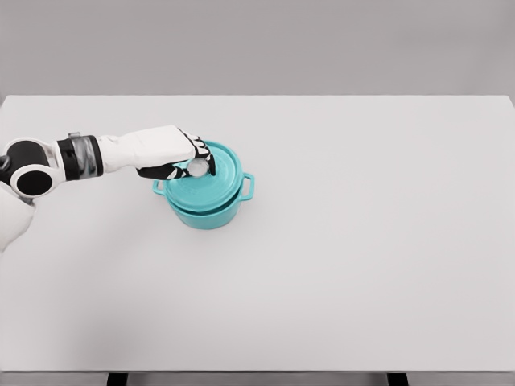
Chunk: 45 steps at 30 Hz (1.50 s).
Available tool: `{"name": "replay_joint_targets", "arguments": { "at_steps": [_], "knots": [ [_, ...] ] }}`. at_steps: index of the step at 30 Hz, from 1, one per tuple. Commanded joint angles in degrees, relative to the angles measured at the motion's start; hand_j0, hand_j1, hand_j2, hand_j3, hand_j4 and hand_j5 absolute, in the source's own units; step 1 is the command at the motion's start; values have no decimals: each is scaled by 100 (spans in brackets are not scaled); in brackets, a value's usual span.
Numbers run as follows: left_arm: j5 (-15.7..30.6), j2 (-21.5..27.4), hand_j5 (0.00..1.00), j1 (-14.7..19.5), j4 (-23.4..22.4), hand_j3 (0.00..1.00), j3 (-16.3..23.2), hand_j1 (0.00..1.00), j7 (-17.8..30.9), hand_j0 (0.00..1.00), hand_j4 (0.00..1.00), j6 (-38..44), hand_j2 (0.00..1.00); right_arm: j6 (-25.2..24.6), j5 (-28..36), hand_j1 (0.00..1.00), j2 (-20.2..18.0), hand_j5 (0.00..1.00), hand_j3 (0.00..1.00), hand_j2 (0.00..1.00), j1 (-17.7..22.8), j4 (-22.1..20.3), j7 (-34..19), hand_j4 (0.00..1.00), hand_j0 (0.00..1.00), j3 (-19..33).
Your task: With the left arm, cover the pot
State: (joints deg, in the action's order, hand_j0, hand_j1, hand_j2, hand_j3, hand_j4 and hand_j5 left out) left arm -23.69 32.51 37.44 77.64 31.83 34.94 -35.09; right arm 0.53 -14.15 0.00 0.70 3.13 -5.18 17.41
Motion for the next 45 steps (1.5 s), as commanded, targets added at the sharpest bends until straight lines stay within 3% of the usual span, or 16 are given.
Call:
{"name": "replay_joint_targets", "arguments": {
  "at_steps": [1,8,10,38,45],
  "knots": [
    [22,1,53,0,5,53,-1,53,6,53,53,9,53,0,0,100,0,100,100,100,0,3,-1,100,100,0],
    [22,10,57,-26,49,57,-1,57,6,57,57,9,57,0,0,100,0,100,100,100,0,-5,-1,100,100,0],
    [31,19,63,-26,49,63,-10,63,6,63,63,9,63,0,0,100,0,100,100,100,0,3,-1,100,100,0],
    [66,63,70,-9,146,70,-19,70,6,70,70,9,70,0,0,100,0,100,100,100,0,3,-1,100,100,0],
    [66,80,78,0,164,78,-71,78,6,78,78,9,78,0,0,100,0,100,100,100,0,3,-1,100,100,0]
  ]
}}
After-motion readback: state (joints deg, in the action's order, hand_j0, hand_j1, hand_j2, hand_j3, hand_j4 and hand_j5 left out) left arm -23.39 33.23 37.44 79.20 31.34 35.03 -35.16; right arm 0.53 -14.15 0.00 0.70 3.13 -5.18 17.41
